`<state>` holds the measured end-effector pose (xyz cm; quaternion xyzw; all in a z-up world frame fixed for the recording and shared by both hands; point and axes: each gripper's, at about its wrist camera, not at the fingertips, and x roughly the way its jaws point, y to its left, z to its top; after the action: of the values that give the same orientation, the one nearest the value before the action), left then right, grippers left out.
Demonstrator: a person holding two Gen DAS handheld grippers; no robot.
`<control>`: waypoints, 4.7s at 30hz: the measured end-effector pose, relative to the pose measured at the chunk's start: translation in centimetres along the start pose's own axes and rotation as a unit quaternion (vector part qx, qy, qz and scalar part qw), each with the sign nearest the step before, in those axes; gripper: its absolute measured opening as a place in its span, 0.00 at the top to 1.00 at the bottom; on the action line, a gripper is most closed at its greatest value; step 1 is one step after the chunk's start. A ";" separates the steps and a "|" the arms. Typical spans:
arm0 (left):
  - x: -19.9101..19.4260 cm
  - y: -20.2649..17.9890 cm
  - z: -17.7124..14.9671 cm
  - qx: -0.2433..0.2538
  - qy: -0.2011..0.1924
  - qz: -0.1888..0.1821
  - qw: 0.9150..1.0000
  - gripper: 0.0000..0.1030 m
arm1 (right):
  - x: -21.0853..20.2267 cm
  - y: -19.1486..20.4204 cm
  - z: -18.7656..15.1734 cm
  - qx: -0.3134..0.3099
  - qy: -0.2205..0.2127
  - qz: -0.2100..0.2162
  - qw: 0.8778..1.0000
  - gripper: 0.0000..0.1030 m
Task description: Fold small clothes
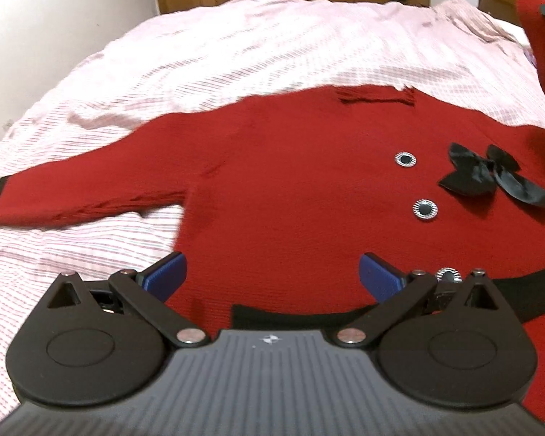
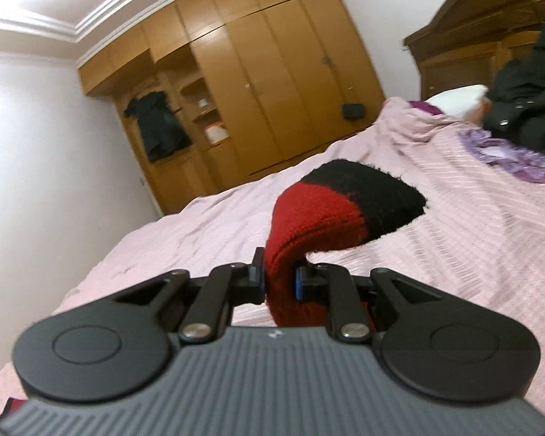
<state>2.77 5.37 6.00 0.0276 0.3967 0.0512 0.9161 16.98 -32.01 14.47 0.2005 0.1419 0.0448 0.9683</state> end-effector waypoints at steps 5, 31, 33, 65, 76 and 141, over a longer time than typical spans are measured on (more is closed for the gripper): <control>-0.3 1.8 -0.2 -0.008 -0.006 0.012 1.000 0.00 | 2.0 3.4 -1.6 0.008 0.011 0.041 0.999 0.83; 0.7 8.4 -1.7 -0.088 0.012 0.035 0.995 0.00 | 7.5 15.2 -17.9 -0.050 0.247 0.171 0.953 0.72; 0.8 8.6 -1.7 -0.092 0.012 0.035 0.995 0.00 | 7.1 15.7 -18.3 -0.067 0.269 0.183 0.943 0.63; 11.9 2.2 12.5 -0.024 -0.005 -0.024 0.999 0.00 | 13.1 8.7 -7.8 -0.065 0.327 0.095 0.938 0.36; 21.6 1.2 20.7 0.031 0.029 -0.094 0.995 0.25 | 19.3 4.3 -7.0 -0.089 0.325 0.026 0.941 0.36; 9.0 7.9 14.9 -0.023 -0.027 -0.013 0.999 0.10 | -5.0 0.0 -3.7 -0.039 0.195 0.024 0.980 0.45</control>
<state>19.14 14.13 10.42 0.0027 0.3712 0.0479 0.9273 11.16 -31.36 12.48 0.1538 0.3211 0.1115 0.9278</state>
